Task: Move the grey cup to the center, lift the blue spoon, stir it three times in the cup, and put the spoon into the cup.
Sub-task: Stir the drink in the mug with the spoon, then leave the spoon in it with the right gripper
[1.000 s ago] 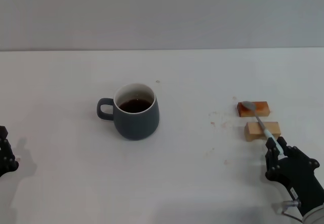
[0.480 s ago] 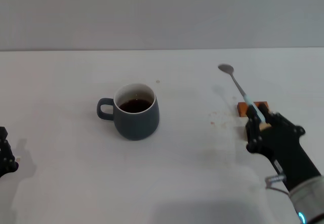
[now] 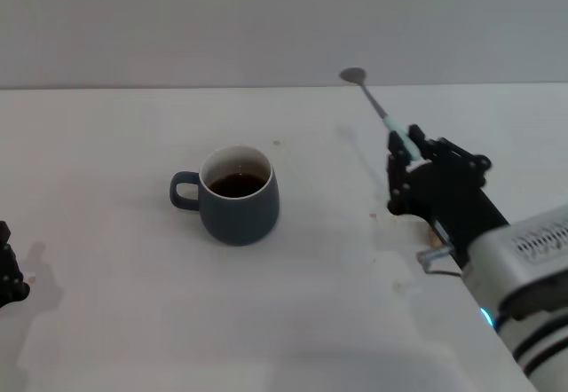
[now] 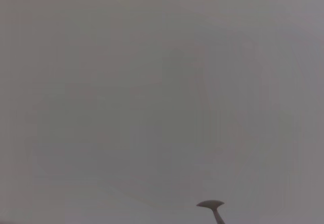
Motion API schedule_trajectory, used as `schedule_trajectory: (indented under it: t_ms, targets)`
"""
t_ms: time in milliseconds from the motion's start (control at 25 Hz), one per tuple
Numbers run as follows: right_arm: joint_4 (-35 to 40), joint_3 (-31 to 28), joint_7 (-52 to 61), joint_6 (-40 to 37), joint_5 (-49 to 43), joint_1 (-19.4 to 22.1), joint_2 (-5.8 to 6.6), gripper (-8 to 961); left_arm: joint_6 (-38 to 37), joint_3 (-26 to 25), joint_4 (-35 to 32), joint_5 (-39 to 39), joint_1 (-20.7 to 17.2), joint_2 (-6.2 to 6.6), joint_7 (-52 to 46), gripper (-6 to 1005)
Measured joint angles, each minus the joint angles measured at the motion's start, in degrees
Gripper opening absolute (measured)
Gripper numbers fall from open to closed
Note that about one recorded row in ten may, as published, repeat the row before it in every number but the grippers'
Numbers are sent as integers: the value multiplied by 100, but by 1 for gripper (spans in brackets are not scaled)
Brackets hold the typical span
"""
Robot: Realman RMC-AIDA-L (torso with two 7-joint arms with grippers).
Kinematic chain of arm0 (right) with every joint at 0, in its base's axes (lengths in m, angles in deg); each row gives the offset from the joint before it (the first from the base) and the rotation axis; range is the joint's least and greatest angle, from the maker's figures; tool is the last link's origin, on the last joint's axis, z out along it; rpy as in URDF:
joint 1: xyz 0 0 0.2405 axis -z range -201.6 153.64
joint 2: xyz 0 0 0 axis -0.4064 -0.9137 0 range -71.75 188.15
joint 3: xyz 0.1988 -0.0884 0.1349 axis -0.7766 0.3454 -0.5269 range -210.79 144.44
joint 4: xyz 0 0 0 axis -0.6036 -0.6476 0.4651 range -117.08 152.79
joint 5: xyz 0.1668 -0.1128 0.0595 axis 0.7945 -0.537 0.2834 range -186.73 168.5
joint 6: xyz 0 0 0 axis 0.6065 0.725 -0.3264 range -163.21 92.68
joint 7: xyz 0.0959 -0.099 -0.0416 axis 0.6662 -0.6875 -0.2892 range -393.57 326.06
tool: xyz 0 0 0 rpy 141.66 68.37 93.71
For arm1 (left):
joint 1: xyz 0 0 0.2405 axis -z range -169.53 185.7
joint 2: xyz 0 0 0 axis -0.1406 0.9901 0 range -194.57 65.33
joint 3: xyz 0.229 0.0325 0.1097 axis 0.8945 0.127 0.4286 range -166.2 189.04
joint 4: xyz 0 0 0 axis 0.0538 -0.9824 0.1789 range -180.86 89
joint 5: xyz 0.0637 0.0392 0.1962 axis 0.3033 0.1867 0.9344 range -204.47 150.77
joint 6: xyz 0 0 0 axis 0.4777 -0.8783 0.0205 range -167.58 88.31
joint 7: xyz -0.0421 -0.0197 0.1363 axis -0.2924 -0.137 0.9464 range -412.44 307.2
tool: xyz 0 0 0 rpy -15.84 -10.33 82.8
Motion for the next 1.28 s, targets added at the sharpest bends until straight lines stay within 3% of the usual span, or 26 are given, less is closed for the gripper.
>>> schedule_trajectory:
  t_ms: [240,360,400,520,560,600,640,680,720,800,840,880,920,960,1040,1160,1240,1280]
  targets:
    - [-494,-495,-623,576,-307,165,24,160,-35,-32,-44,0,27,0,-9,-2]
    - [-1143,-1358,-1156,1777,-749,637,-22,160,-45,-43,-87,-18,59,1,-27,-2]
    - [-1143,-1358,-1156,1777,-749,637,-22,160,-45,-43,-87,-18,59,1,-27,-2]
    - [-1646,-2168,-1926,3024,-789,1118,-238,160,-45,-43,-122,-26,76,1,-35,-2]
    - [-1646,-2168,-1926,3024,-789,1118,-238,160,-45,-43,-122,-26,76,1,-35,-2]
    - [-1739,-2386,-2070,3356,-788,1238,-320,160,-46,-43,-122,-27,76,1,-33,-2]
    - [-1914,-2878,-2305,4087,-797,1497,-505,160,-47,-43,-122,-31,78,1,-18,-2]
    - [-1914,-2878,-2305,4087,-797,1497,-505,160,-47,-43,-122,-31,78,1,-18,-2]
    - [-2027,-3312,-2472,4775,-844,1685,-677,160,-48,-43,-123,-35,78,1,-10,-2]
    - [-2040,-3482,-2517,5028,-887,1731,-744,160,-54,-43,-127,-38,79,1,-4,-2]
    - [-2037,-3787,-2556,5492,-1037,1798,-899,160,-55,-47,-131,-45,80,0,-4,-2]
    - [-2037,-3787,-2556,5492,-1037,1798,-899,160,-55,-47,-131,-45,80,0,-4,-2]
    - [-1951,-3958,-2562,5686,-1313,1800,-1032,160,-55,-49,-132,-46,80,1,-8,-2]
    - [-1951,-3958,-2562,5686,-1313,1800,-1032,160,-55,-49,-132,-46,80,1,-8,-2]
    - [-1688,-4009,-2592,5555,-1972,1716,-1211,160,-56,-51,-131,-46,80,-2,-7,-2]
    - [-1476,-3861,-2601,5143,-2230,1546,-1235,160,-54,-50,-129,-46,79,-6,-5,-2]
    - [-1113,-3397,-2592,4121,-2477,1115,-1208,159,-35,-46,-128,-45,79,-8,-7,-2]
    - [-1113,-3397,-2592,4121,-2477,1115,-1208,159,-35,-46,-128,-45,79,-8,-7,-2]
